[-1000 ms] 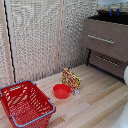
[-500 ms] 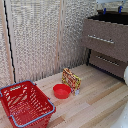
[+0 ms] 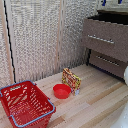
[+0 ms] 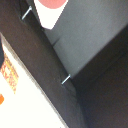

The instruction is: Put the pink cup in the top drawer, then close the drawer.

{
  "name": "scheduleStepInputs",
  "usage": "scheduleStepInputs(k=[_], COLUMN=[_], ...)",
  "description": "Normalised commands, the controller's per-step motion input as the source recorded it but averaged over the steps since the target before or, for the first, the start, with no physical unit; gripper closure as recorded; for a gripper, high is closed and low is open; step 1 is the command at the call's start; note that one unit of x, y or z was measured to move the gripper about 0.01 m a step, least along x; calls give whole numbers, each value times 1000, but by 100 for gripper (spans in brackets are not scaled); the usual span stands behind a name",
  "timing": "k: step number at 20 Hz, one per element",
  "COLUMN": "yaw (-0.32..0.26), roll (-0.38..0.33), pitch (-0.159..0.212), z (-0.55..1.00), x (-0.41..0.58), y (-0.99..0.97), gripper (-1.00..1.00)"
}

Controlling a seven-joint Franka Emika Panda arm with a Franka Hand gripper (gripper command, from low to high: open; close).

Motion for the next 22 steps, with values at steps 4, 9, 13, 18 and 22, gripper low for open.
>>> scheduleStepInputs(k=[4, 9, 13, 18, 22], yaw=[121, 94, 95, 85, 36], roll=[-363, -375, -375, -370, -347], pitch=[47, 76, 139, 182, 180], z=[13, -22, -69, -58, -219], x=[-103, -83, -123, -134, -61], y=[82, 158, 171, 229, 448], gripper=[-100, -100, -100, -100, -100])
